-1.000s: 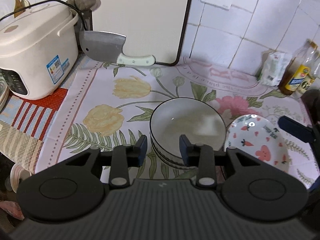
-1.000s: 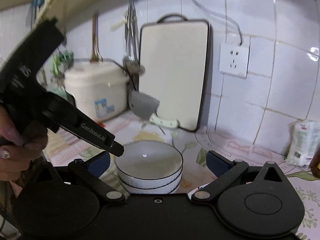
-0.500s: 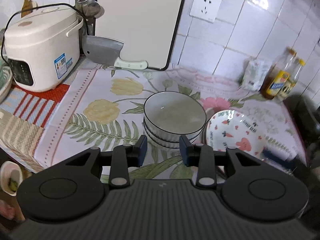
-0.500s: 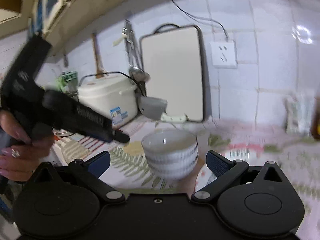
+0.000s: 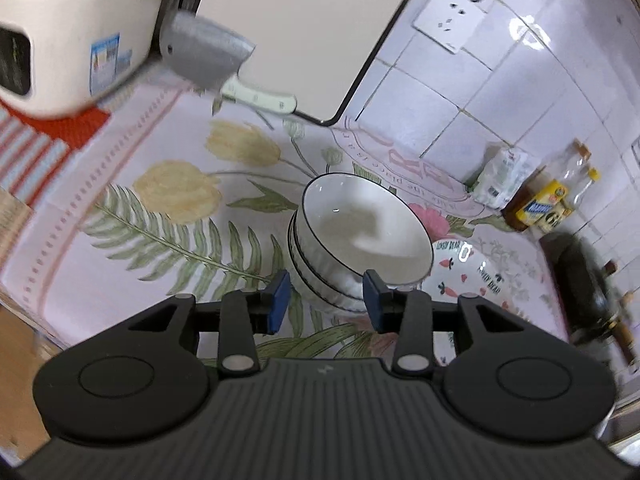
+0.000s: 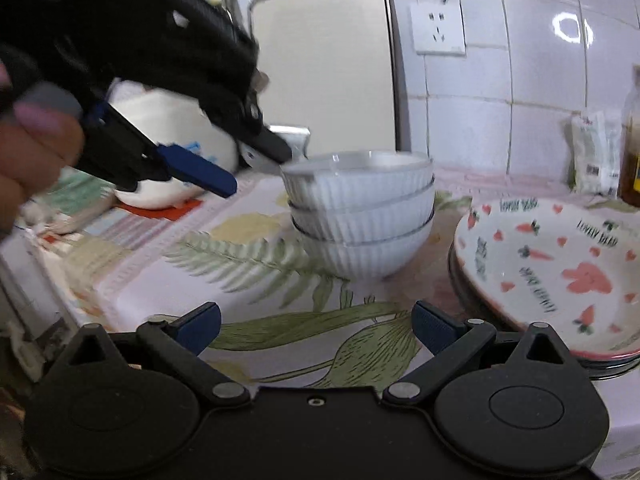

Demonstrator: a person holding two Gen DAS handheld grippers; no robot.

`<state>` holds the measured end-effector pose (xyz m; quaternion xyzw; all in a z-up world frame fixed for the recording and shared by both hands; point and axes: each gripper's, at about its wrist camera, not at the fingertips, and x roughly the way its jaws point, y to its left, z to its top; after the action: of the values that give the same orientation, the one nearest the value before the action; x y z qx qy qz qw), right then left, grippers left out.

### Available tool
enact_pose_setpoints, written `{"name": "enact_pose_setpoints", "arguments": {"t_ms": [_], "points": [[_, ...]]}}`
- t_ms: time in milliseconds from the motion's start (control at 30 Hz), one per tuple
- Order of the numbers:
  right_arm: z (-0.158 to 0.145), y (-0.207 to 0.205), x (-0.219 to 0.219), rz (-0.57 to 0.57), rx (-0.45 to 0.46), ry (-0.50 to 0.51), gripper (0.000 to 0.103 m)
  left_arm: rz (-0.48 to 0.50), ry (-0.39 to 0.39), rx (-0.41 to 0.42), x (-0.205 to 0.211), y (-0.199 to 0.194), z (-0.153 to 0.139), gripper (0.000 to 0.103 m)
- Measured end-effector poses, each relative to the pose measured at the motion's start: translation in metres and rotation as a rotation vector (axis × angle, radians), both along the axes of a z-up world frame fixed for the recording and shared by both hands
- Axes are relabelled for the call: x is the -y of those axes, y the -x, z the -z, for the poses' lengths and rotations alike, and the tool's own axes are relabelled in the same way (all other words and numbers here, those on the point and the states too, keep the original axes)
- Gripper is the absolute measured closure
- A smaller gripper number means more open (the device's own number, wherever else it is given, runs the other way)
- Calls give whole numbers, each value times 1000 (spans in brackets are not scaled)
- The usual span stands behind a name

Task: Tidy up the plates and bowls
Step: 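Grip the rim of the three-bowl stack with both grippers, then lift the bowl stack and carry it over the pink bunny plate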

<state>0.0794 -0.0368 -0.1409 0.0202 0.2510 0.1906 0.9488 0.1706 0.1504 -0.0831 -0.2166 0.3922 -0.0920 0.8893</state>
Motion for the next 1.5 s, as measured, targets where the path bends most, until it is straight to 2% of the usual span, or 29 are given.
{"name": "enact_pose_setpoints", "arguments": {"t_ms": [67, 100, 300, 467, 600, 800, 933, 1033, 1100, 1233, 1500], "points": [[10, -10, -6, 31, 2, -8, 1, -9, 31, -14, -7, -12, 9, 61], [14, -15, -9, 40, -2, -10, 1, -10, 45, -16, -10, -16, 13, 56], [35, -34, -33, 136, 57, 64, 1, 3, 81, -44, -25, -45, 27, 56], [35, -51, -42, 208, 71, 54, 2, 39, 173, -53, -34, -65, 35, 52], [34, -61, -50, 253, 67, 53, 2, 77, 210, -95, -31, -84, 49, 52], [32, -77, -59, 329, 32, 47, 2, 115, 204, -140, -23, -106, 67, 53], [32, -80, -57, 292, 5, 58, 4, 115, 195, -164, -22, -117, 79, 53], [33, -78, -57, 280, 12, 73, 4, 105, 237, -182, -24, -120, 91, 52], [33, -78, -58, 271, 8, 86, 5, 105, 286, -178, -26, -118, 94, 66], [31, -78, -58, 248, 3, 102, 7, 108, 252, -151, -24, -111, 88, 68], [33, -70, -52, 130, 55, 136, 12, 24, 215, -132, -32, -91, 81, 72]]}}
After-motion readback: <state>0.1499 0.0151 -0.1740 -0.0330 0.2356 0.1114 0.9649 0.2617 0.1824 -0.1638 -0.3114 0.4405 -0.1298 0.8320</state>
